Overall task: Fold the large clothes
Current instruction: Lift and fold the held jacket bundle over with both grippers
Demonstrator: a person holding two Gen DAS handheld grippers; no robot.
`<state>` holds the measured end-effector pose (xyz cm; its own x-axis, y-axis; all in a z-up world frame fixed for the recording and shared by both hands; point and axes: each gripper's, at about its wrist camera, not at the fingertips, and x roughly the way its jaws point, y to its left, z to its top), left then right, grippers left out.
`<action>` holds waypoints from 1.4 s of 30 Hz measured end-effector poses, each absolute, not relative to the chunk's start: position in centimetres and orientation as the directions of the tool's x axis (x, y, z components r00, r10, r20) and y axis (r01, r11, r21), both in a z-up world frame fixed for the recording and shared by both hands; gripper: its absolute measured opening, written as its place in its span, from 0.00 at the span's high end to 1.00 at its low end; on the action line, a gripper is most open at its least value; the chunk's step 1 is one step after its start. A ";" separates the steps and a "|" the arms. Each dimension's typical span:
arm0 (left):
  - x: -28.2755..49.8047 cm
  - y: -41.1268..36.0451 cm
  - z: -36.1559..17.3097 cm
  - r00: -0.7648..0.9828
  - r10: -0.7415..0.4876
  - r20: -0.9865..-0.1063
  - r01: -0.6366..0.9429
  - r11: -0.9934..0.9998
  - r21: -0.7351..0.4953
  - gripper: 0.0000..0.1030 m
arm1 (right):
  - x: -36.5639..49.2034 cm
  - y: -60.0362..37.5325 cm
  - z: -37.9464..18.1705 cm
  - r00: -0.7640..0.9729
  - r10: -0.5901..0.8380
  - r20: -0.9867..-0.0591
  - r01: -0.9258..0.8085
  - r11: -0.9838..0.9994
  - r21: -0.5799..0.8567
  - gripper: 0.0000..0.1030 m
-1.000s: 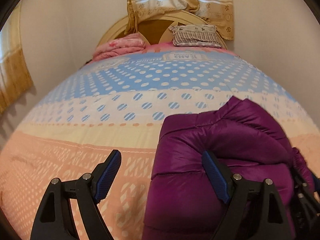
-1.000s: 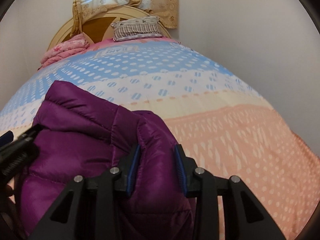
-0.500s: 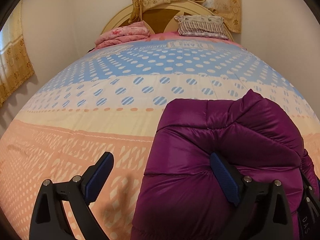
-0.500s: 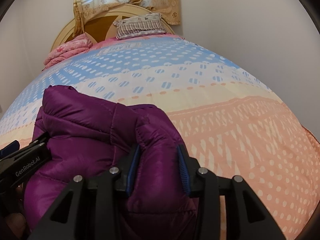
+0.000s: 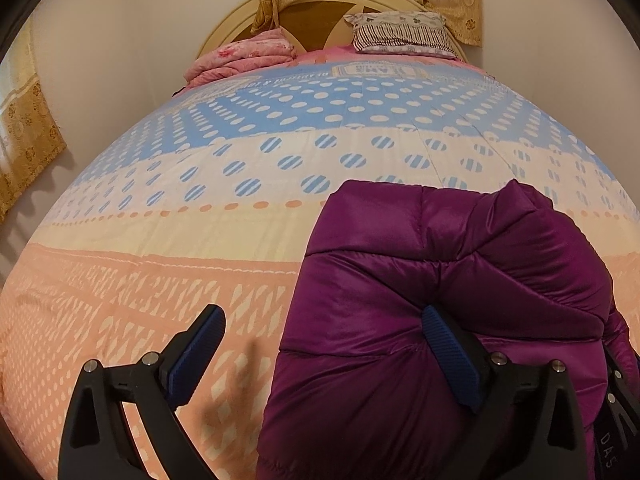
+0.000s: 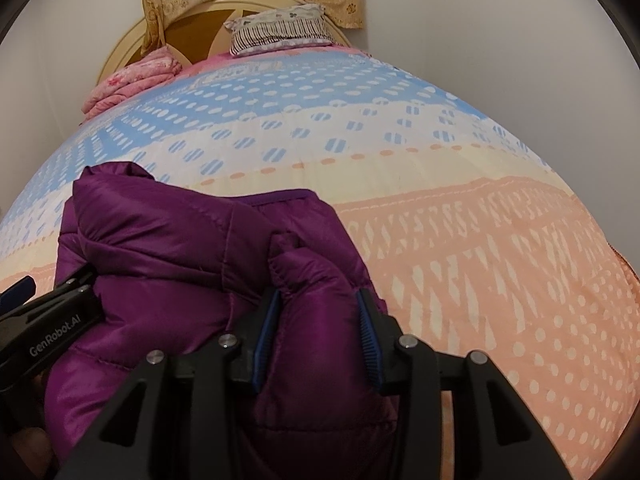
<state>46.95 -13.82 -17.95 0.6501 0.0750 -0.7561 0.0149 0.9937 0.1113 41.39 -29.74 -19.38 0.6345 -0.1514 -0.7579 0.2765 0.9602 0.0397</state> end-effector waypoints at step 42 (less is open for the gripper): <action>52.2 -15.5 -18.8 0.568 -0.063 -0.821 0.086 0.996 -0.017 0.01 | 47.2 -31.8 -20.3 0.640 0.023 -0.768 0.233 0.947 0.223 0.70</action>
<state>52.17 -15.52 -18.77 0.5676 -0.0626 -0.8209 0.0860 0.9962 -0.0165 47.24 -31.79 -20.33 0.6402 0.0231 -0.7678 0.2331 0.9466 0.2228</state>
